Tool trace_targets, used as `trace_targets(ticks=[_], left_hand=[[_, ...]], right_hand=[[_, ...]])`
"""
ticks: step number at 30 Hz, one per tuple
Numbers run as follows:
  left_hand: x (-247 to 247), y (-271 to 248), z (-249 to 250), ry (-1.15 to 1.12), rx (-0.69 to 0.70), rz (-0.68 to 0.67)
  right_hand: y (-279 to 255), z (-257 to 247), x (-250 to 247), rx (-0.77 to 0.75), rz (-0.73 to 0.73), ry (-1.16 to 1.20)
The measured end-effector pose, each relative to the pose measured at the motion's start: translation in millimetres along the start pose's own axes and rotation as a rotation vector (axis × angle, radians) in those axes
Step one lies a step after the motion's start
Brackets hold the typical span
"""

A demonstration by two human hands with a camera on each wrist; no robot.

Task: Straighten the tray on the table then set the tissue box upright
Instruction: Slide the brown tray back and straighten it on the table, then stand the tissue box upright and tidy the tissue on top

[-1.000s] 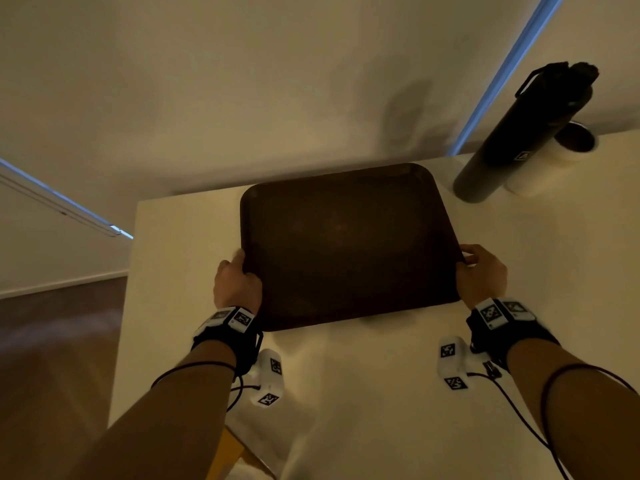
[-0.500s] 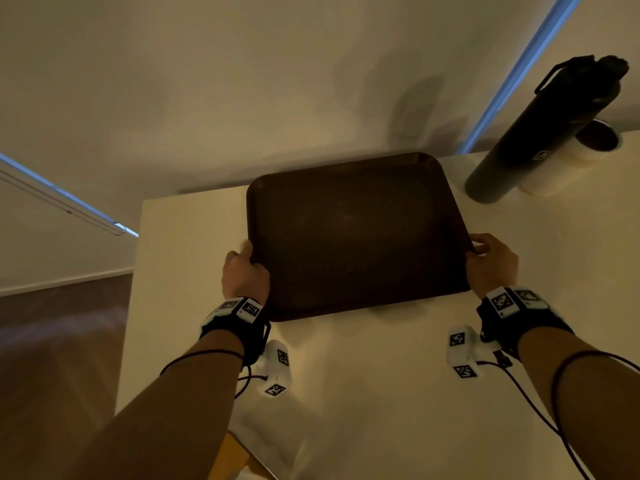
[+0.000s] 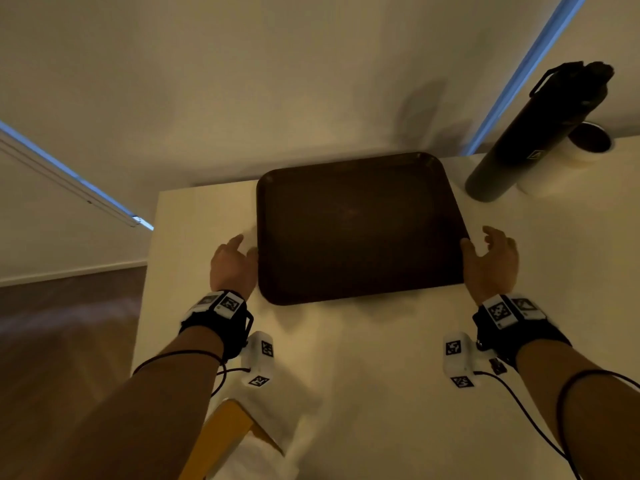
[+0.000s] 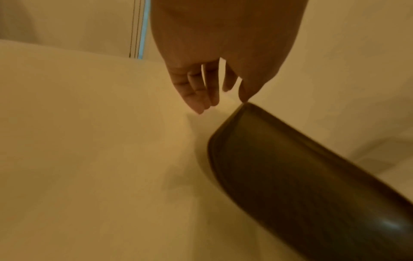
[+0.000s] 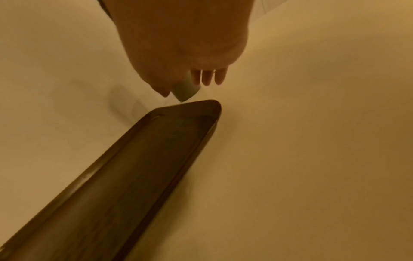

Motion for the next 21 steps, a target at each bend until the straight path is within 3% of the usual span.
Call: trace_targets(ticks=[5, 12, 17, 21], left_hand=[[-47, -36, -6, -0.05, -0.014, -0.036], [-114, -99, -56, 0.098, -0.173, -0.161], [-124, -147, -113, 0.024, -0.393, -0.241], [-123, -181, -138, -0.097, -0.457, -0.266]], right_hand=[[-51, -23, -10, -0.167, -0.062, 0.109], [-164, -38, 12, -0.26, -0.766, 0.143], [-245, -43, 22, -0.304, -1.045, 0.091], [-287, -47, 28, -0.262, -1.171, 0.147]])
Point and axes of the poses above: each hand's wrist, its own y-axis towards the middle knuckle, its own x-axis out of the palm, z = x × y, the point moved 1 cm from there along y, towards the middle knuckle, and after that the axes turned 9 degrees about -y, right-handed, at the moved point
